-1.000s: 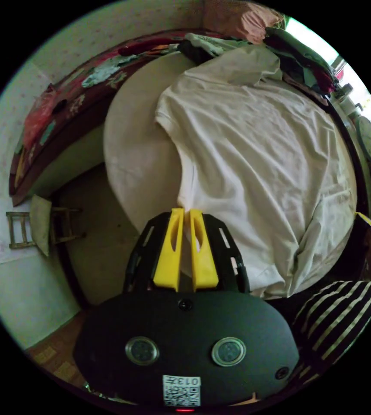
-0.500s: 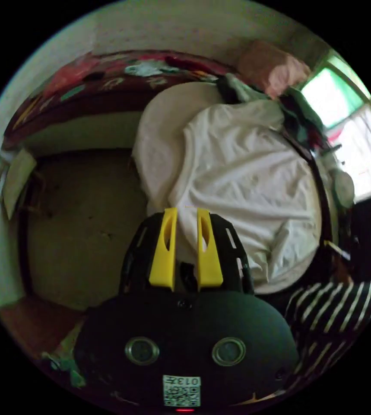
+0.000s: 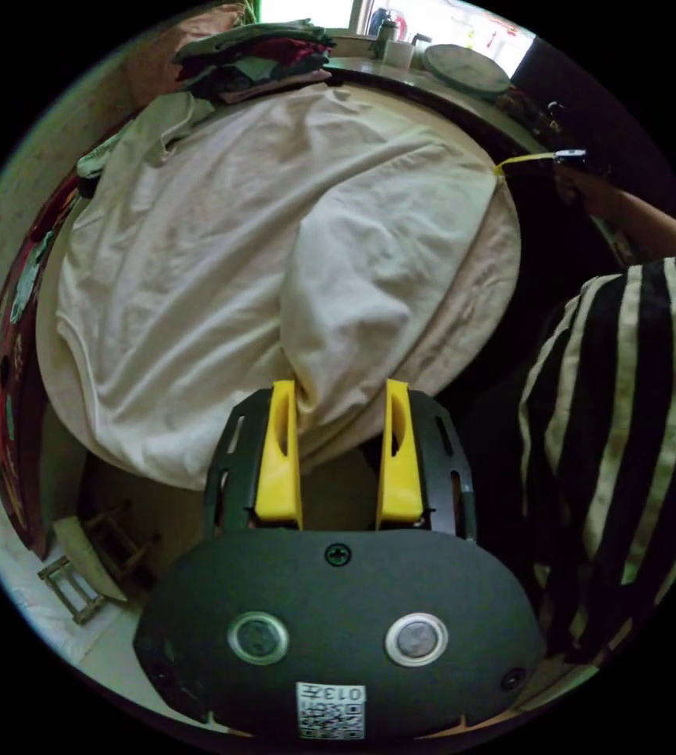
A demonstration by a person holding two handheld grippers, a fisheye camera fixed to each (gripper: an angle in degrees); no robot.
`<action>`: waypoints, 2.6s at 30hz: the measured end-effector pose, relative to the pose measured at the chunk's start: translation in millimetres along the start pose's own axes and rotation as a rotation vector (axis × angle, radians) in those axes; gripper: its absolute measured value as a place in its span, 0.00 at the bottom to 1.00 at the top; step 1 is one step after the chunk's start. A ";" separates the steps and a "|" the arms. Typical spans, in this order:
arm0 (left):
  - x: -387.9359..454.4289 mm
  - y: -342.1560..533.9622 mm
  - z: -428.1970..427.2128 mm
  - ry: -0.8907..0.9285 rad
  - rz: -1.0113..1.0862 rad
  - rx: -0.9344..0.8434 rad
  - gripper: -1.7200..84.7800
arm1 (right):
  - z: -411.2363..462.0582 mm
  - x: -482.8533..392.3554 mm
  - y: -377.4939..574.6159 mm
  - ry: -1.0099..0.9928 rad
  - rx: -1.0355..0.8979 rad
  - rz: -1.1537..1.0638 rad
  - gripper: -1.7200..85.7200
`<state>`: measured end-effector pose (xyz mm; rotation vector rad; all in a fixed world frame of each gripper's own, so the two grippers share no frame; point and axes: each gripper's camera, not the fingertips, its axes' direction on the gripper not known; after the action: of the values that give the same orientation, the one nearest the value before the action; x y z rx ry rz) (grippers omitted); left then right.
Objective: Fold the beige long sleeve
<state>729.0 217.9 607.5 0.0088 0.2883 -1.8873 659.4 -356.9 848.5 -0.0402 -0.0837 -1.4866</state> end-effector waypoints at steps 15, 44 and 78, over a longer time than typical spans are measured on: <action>19.1 0.3 -3.0 -0.074 0.057 -0.033 0.03 | -51.6 1.6 -25.9 0.047 -0.011 -0.113 0.03; -49.6 -76.8 37.3 0.044 0.071 -0.043 0.02 | -92.5 -75.3 -199.2 0.043 -0.167 -0.357 0.02; -264.7 -160.8 -7.3 -0.216 -0.119 0.079 0.02 | -176.0 -238.8 -501.1 -0.085 0.166 -0.522 0.02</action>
<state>665.8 514.5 671.0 -0.1609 0.0672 -1.9972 146.2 -175.7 641.5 0.0578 -0.3047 -1.9938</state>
